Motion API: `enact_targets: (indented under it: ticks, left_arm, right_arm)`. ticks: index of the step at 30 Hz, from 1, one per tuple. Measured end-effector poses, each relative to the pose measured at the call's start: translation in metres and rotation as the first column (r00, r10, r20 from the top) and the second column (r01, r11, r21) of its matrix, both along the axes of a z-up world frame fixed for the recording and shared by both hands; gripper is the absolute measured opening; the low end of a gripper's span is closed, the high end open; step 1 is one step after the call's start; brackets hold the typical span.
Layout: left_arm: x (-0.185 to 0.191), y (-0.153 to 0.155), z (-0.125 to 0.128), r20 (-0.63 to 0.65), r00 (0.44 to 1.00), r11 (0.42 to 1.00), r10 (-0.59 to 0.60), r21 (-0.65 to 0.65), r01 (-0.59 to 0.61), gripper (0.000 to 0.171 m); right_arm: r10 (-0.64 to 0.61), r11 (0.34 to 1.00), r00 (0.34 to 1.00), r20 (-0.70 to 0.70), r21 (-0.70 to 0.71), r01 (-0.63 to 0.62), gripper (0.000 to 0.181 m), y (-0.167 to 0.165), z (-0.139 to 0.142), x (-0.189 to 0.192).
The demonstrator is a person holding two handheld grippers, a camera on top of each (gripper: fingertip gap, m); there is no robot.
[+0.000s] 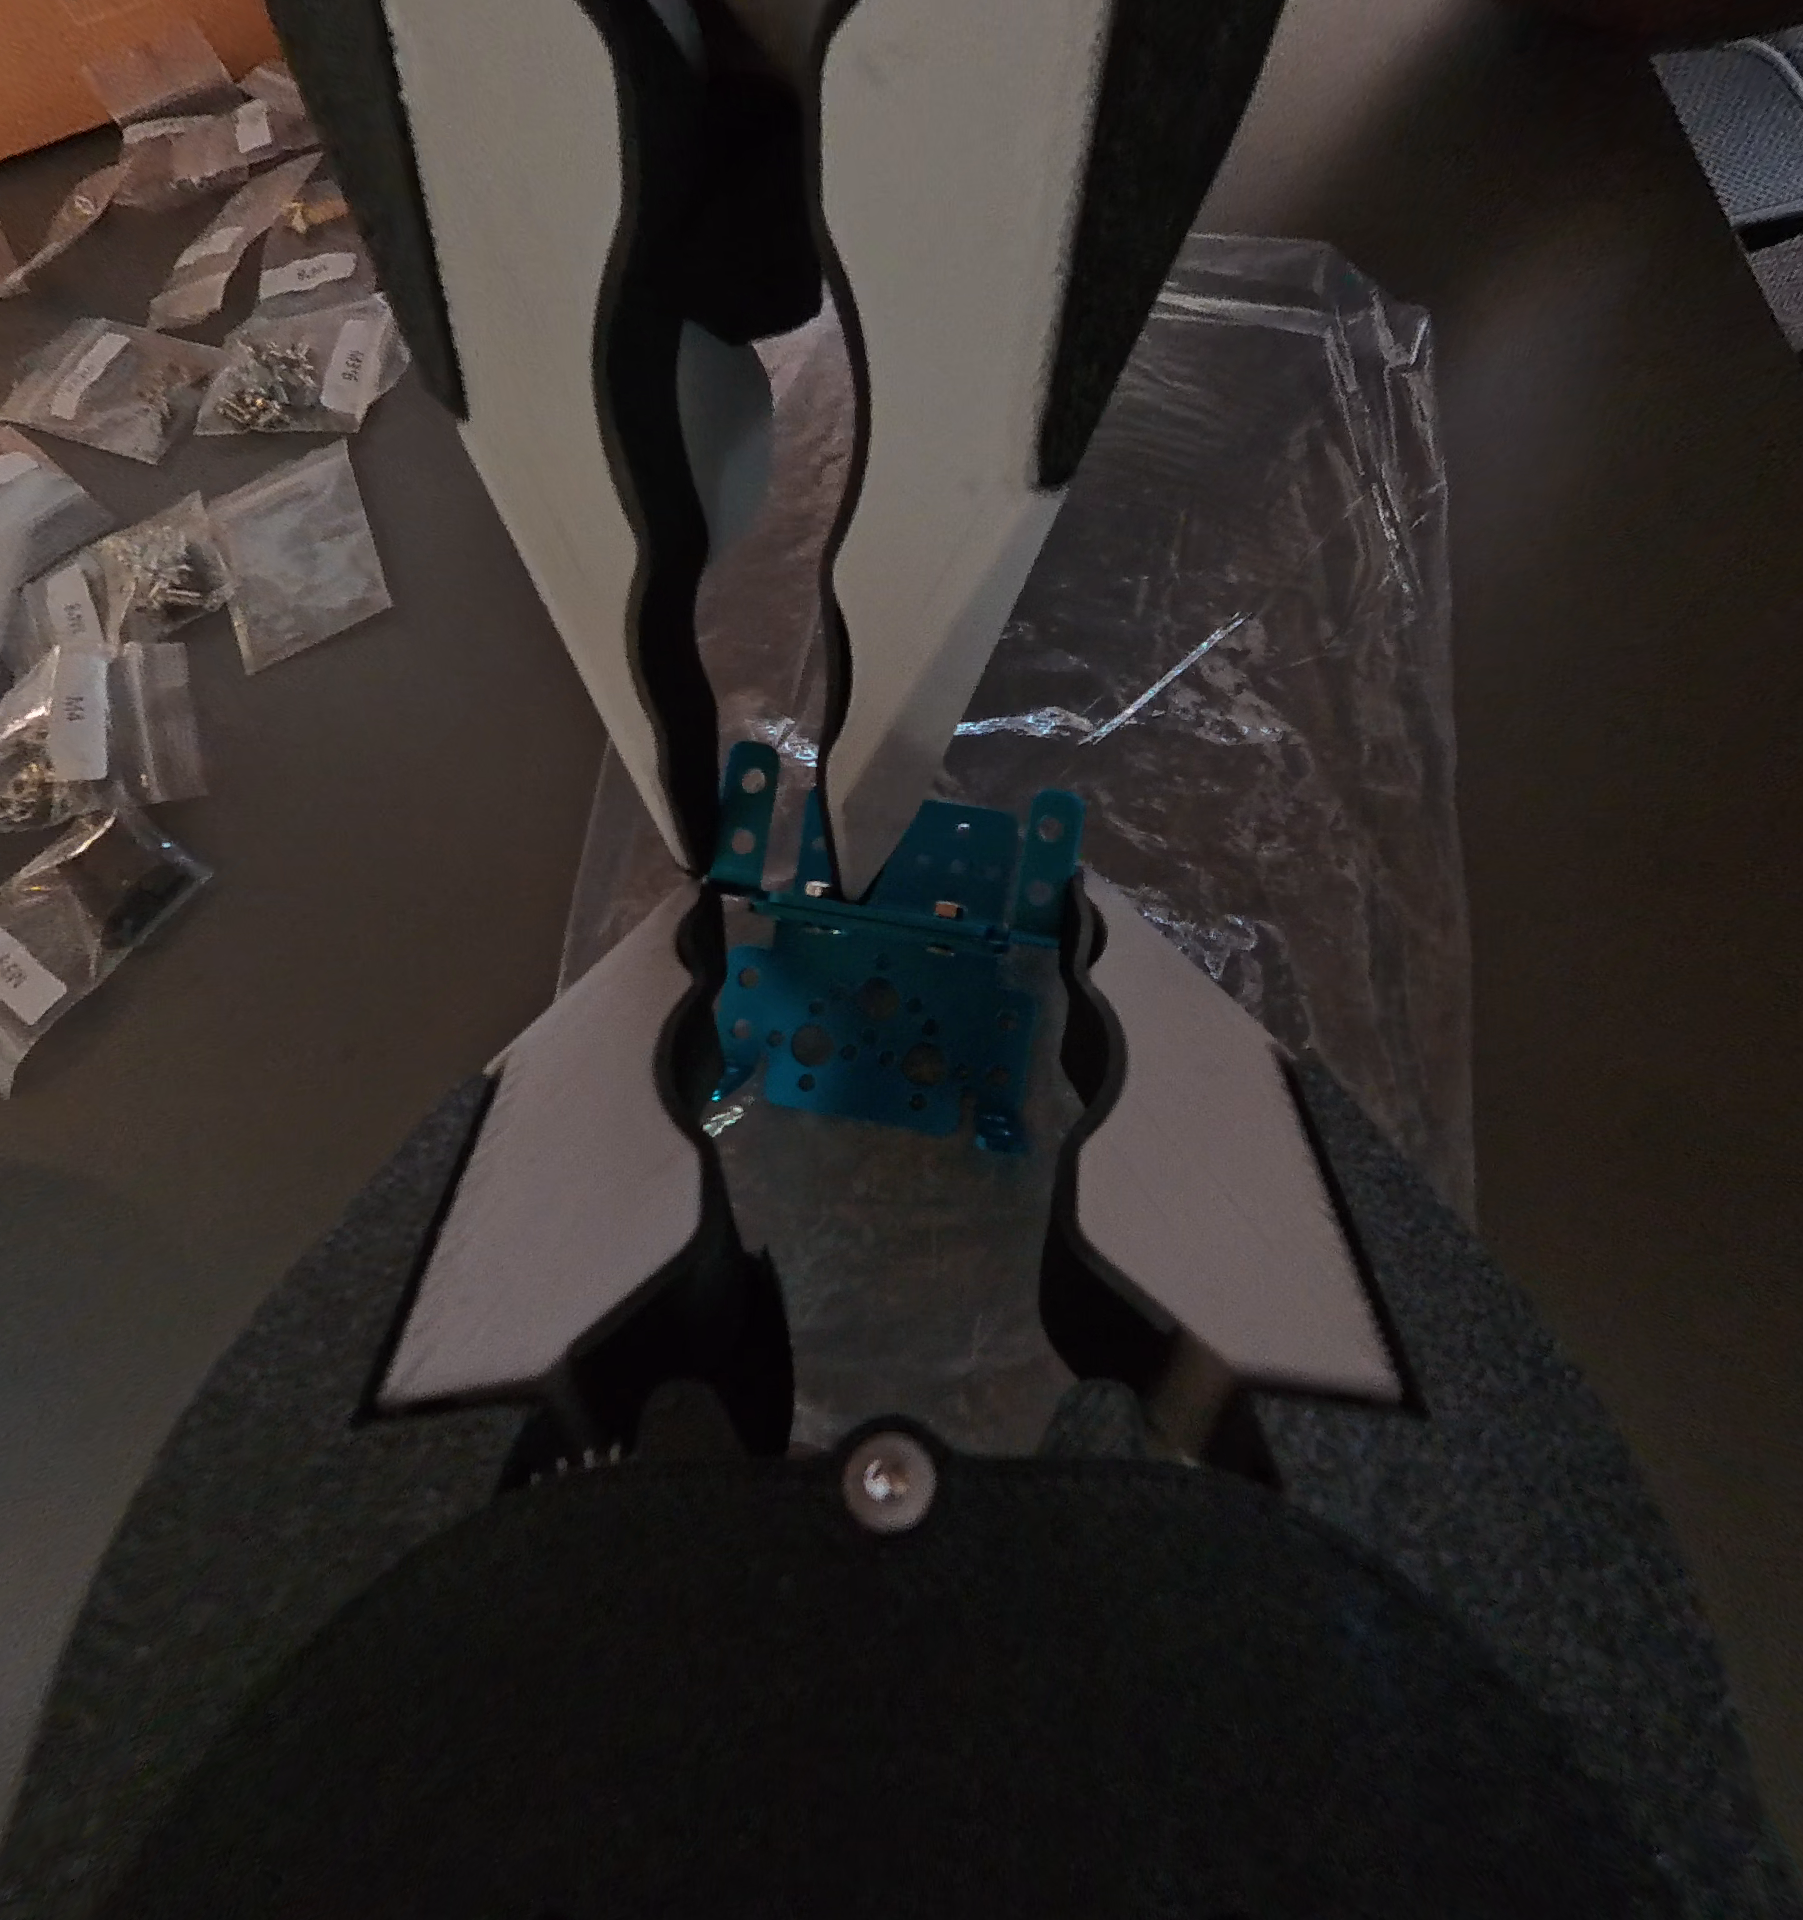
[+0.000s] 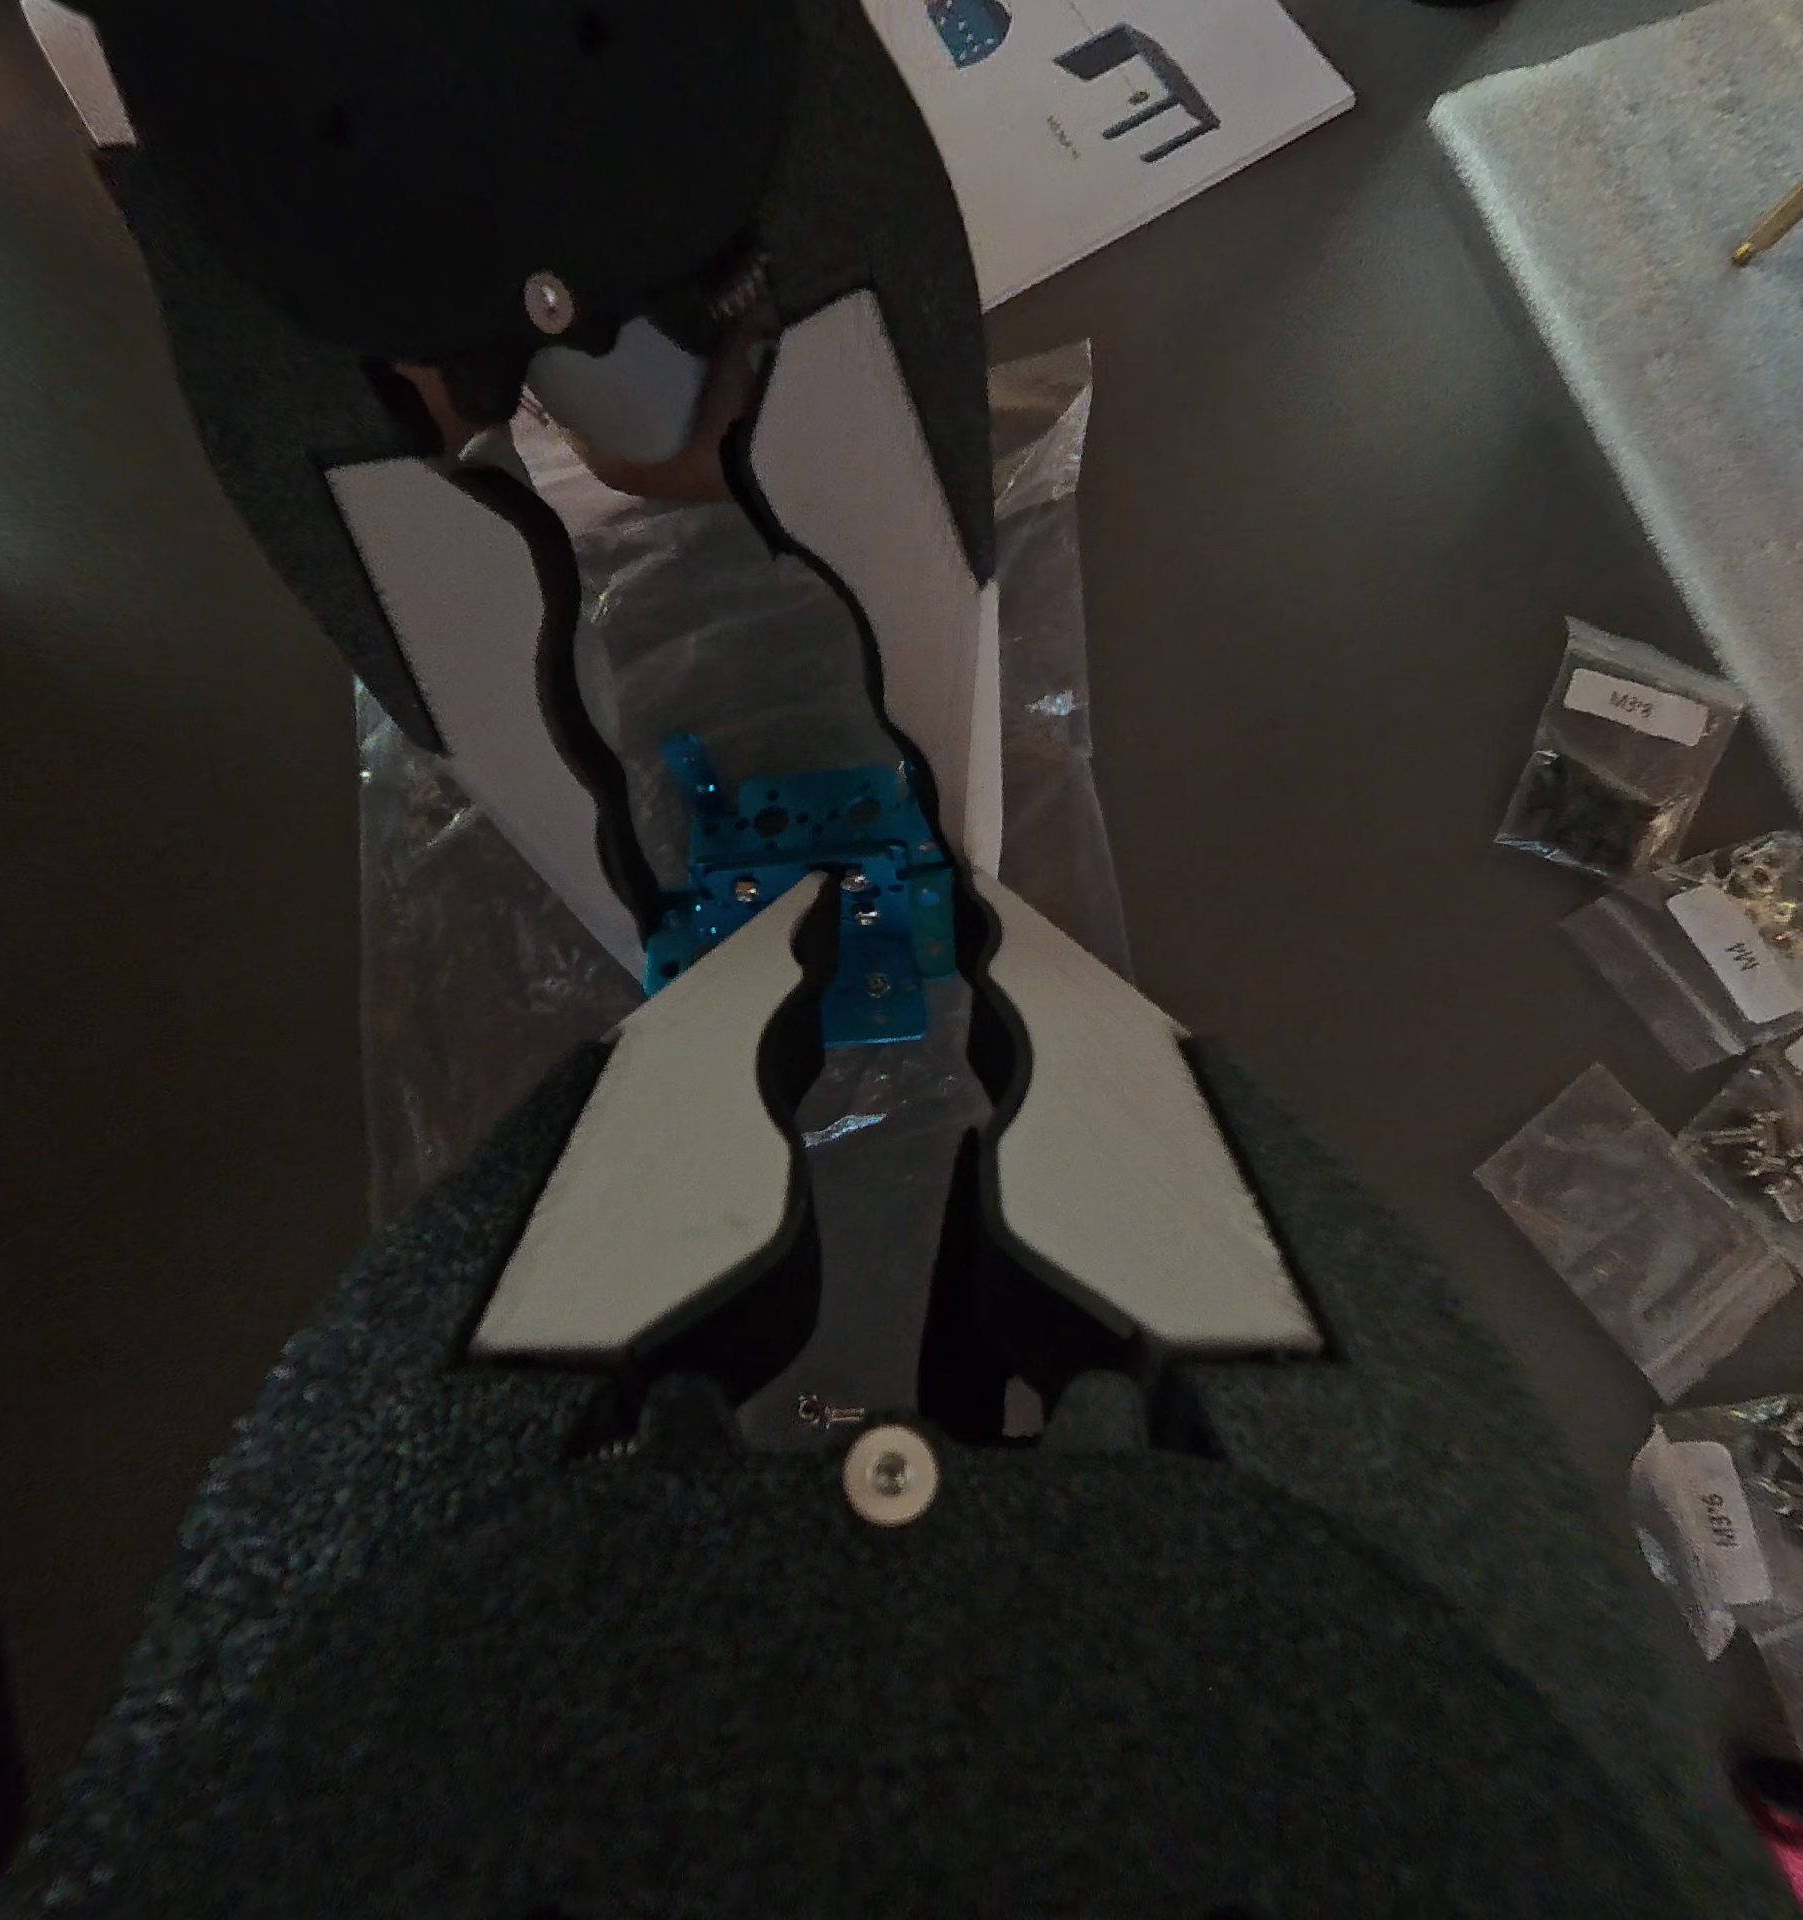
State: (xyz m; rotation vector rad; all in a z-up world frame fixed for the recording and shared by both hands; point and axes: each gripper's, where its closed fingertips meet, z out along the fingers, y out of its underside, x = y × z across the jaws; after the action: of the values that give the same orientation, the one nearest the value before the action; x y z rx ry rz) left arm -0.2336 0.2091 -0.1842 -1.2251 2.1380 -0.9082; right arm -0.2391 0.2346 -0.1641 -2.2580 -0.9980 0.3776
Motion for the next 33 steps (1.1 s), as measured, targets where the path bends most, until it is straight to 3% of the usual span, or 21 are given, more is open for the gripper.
enact_targets:
  ticks: [33]
  left_arm:
    - [-0.0002,-0.0005,-0.0016,0.003,1.0,1.0,-0.004,0.029,0.004,0.067]
  right_arm:
    - [-0.061,0.987,0.974,-0.219,-0.161,0.026,0.017,-0.0008,0.0024,-0.0006]
